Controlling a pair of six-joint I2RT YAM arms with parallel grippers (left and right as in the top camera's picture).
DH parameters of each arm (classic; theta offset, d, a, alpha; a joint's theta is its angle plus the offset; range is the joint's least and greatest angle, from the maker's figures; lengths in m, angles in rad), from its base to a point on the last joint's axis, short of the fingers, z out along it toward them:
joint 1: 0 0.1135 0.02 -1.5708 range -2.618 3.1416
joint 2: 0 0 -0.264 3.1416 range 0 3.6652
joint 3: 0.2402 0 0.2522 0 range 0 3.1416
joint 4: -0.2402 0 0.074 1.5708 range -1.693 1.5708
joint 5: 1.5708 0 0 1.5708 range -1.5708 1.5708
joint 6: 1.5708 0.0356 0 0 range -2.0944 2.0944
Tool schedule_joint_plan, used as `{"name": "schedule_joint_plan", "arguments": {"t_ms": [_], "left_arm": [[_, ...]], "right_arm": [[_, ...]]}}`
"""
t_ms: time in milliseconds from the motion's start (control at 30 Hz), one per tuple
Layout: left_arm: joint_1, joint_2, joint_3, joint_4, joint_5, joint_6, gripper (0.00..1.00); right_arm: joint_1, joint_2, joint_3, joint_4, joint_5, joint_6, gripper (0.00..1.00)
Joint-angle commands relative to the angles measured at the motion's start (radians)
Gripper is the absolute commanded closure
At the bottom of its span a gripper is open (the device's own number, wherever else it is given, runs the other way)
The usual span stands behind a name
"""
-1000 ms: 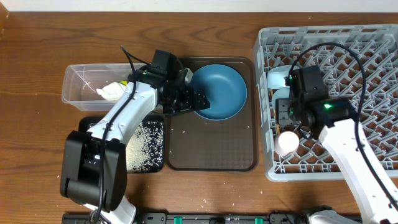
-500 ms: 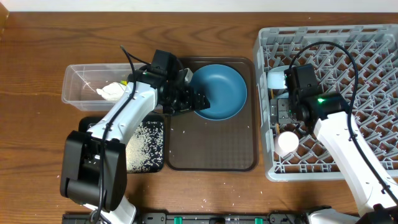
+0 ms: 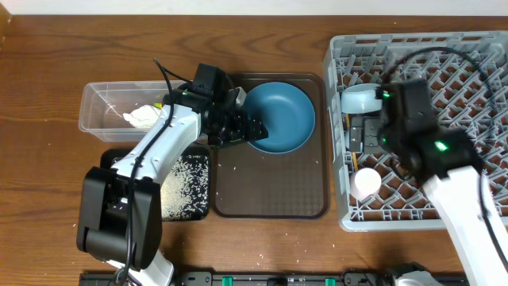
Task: Sort waste into correct bins and load items into the dishwasher rack
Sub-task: 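Place the light-blue cup upside down in the rack with the right gripper, then retract the left arm and move the right gripper to the blue plate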
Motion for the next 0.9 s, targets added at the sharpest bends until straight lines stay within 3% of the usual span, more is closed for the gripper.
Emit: {"name": "schedule_joint_plan", "arguments": {"t_ms": [0,100,167,400,600,733,867], "left_arm": [[0.000,-0.018,0.007,-0.004,-0.003,0.006,0.05],[0.014,-0.020,0.016,-0.032,0.117,-0.009,0.05],[0.032,-0.032,0.037,-0.034,0.116,-0.006,0.05],[0.098,-0.275,0.122,-0.164,-0.191,-0.009,0.05],[0.157,-0.550,0.129,-0.196,-0.441,-0.008,0.05],[0.169,-0.690,0.129,-0.204,-0.475,-0.009,0.05],[0.169,-0.792,0.129,-0.204,-0.475,-0.009,0.05]], "right_arm": [[-0.003,-0.065,0.019,-0.006,-0.141,-0.010,0.01],[-0.003,-0.090,0.019,-0.005,-0.276,-0.010,0.01],[-0.003,-0.091,0.019,-0.008,-0.344,-0.010,0.01],[0.026,-0.053,0.018,0.021,-0.412,-0.010,0.01],[0.142,0.016,0.018,0.161,-0.402,0.009,0.04],[0.252,0.099,0.018,0.248,-0.307,0.009,0.09],[0.346,0.209,0.018,0.312,-0.187,0.009,0.23]]}}
